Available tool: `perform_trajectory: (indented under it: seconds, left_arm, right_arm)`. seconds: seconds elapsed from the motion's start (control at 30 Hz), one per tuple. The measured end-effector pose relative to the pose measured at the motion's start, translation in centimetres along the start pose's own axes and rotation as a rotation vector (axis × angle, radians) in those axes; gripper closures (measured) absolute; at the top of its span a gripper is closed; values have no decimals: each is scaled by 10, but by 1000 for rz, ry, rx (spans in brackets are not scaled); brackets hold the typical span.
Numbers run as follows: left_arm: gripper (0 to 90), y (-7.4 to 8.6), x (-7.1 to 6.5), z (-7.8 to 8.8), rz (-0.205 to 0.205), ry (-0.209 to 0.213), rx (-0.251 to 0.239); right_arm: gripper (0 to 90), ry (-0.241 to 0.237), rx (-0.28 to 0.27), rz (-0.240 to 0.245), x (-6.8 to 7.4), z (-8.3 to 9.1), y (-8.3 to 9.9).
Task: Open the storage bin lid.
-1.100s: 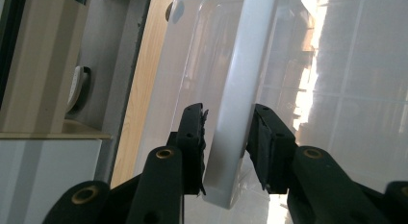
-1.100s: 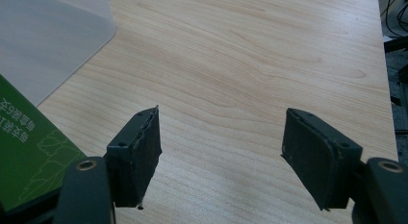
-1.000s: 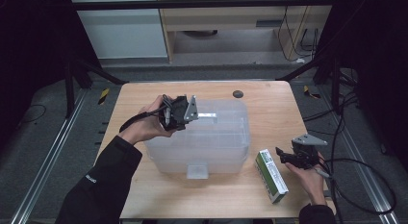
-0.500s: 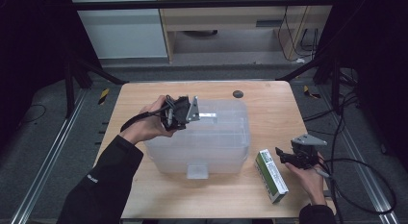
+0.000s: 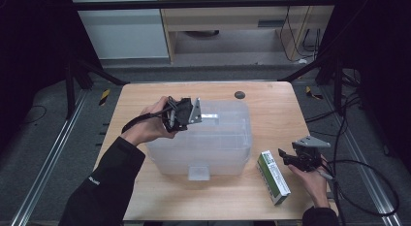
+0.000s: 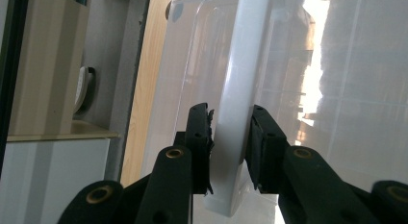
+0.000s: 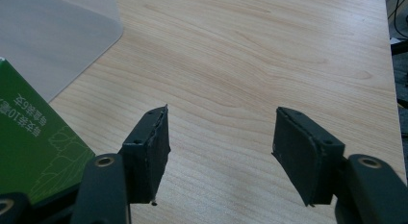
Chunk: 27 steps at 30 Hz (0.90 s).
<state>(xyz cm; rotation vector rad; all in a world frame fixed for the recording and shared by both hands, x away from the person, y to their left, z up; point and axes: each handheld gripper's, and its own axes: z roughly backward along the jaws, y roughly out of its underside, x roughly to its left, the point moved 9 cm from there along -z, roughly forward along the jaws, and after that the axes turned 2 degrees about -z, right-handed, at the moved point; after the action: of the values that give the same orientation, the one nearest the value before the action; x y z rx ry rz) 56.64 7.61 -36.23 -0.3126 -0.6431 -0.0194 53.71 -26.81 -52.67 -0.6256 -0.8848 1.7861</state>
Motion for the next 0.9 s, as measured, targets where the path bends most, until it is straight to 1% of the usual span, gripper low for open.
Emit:
perform_trajectory:
  seconds: [0.07, 0.27, 0.37, 0.5, 0.53, 0.63, 0.73, 0.83, 0.9]
  left_arm:
    - [730, 0, 0, 0, -14, -5, 11]
    - [734, -1, 0, 0, -29, -9, 23]
    - [735, -1, 0, 1, -42, -16, 26]
    - [737, -2, 0, 1, -53, -19, 34]
    - [738, -2, 0, 1, -62, -18, 39]
    - [740, -3, 1, 2, -71, -22, 51]
    - [742, -3, 3, 2, -75, -23, 57]
    - [738, -3, 8, 4, -58, -30, 45]
    - [737, -4, 11, 4, -55, -33, 43]
  right_arm:
    - [397, -1, -2, -3, -1, 1, -1]
    - [422, -3, -4, -9, -1, 2, -2]
    - [445, -9, -7, -7, -1, 4, -3]
    - [490, -23, -17, -21, 0, 8, -7]
    - [501, -26, -22, -21, 1, 10, -9]
    - [549, -37, -49, -21, 3, 18, -17]
    - [618, -54, -72, -26, 8, 28, -27]
    - [682, -84, -82, -24, 15, 38, -35]
    - [732, -108, -89, -29, 21, 45, -40]
